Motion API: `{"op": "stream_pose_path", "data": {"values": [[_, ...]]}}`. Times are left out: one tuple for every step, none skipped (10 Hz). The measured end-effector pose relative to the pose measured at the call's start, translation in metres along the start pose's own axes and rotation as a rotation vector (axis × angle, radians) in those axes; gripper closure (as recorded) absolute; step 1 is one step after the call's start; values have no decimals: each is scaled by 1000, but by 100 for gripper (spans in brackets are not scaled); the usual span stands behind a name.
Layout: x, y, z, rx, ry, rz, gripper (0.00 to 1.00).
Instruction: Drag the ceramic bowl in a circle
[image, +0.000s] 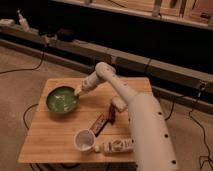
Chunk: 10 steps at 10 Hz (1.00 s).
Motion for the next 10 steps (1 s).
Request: {"op": "stream_pose_path", "data": {"values": [[-11,-12,11,24,-41,-35,100],[-22,-17,16,37,-68,-61,100],[-34,-17,15,38,-88,-80,100],[-47,-12,9,28,-104,-88,100],[-63,-3,-1,6,-117,-88,100],[-78,8,-11,-14,-125,-79,100],[-92,18,-24,-32,-127,-66,100],[-105,26,-38,-47,-118,-59,100],[-108,32,-51,-59,-91,-53,100],[-108,38,-67,-72,-50,-49,99]]}}
